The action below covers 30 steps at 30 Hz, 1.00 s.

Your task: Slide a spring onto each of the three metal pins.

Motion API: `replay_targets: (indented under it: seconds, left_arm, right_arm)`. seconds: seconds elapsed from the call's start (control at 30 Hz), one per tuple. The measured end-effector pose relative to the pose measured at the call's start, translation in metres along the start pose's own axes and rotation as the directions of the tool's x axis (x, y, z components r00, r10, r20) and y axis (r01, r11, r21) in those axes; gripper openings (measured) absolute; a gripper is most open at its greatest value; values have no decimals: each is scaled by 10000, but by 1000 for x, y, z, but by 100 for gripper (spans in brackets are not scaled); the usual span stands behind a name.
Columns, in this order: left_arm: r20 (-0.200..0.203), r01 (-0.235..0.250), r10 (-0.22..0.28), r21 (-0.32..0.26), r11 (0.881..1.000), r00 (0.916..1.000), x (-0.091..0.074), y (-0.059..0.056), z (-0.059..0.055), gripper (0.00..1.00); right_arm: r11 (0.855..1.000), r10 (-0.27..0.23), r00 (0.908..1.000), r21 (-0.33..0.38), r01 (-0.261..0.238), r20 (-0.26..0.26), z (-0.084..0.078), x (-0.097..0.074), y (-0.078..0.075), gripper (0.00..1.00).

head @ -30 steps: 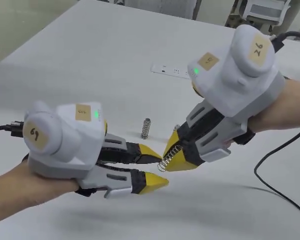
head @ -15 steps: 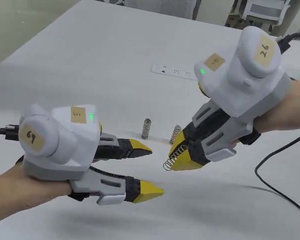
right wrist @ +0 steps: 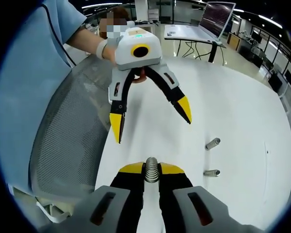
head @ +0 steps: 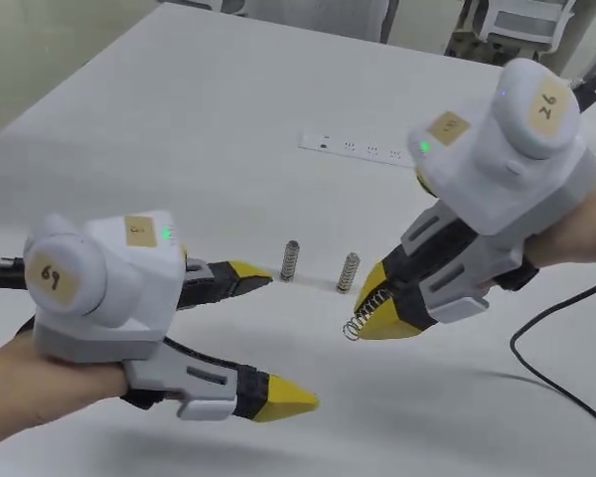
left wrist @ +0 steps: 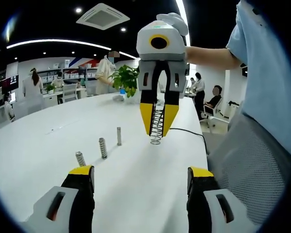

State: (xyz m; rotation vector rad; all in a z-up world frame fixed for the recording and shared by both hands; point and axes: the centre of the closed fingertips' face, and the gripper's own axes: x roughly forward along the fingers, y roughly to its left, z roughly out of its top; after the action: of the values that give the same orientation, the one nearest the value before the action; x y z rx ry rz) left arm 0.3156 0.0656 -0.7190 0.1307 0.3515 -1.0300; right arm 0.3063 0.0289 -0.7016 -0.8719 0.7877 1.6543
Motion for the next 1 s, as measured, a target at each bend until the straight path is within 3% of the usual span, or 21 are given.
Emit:
replay_targets:
  seconds: [0.33,1.0]
  left_arm:
    - [-125,-493,488,-447,9978,9987,-3,10,-7,97]
    - [-179,-825,813,-815,9933,9965,-5,21,-15,97]
  right_arm:
    - [9995,-180,9998,271,182,-75,-11,-7,-7,7]
    - [9955,-696,9955,601,735,-644,-40,-28,-40,8]
